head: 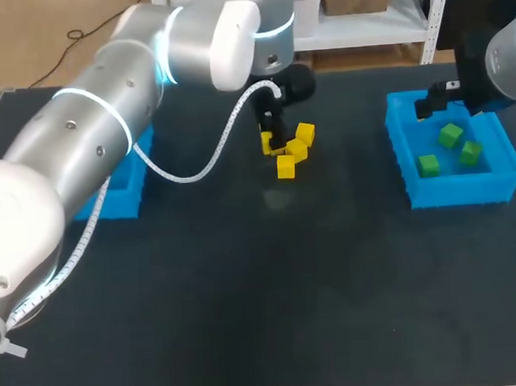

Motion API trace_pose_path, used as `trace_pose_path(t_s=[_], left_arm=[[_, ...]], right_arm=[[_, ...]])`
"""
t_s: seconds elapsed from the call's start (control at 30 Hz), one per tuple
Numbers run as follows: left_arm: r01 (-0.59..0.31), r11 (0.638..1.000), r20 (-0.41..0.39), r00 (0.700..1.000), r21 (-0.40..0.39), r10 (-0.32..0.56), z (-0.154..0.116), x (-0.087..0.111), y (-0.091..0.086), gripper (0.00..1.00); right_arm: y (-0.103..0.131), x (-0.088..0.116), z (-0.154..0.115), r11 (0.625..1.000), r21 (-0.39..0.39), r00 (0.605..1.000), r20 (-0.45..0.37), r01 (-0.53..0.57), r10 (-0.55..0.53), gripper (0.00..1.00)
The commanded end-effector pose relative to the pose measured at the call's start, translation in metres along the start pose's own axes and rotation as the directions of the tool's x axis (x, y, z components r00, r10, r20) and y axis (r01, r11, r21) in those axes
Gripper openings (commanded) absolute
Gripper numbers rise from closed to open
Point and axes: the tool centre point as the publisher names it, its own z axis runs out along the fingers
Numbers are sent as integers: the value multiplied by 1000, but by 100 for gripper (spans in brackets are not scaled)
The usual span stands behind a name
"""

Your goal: Put the green cubes in the right bin and the yellow cubes in the left bin.

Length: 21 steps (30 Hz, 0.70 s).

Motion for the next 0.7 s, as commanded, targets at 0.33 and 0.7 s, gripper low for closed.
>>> trace_pose_path(t_s=[0.33, 0.7], left_arm=[[94, 987, -42, 994, -132, -100, -77, 24, 14, 0], [423, 829, 96, 903, -365, -419, -171, 139, 16, 0]], right_arm=[[0, 1, 0, 1000, 3, 1000, 5, -1, 1, 100], [0, 1, 0, 1000, 3, 1000, 5, -1, 1, 100]])
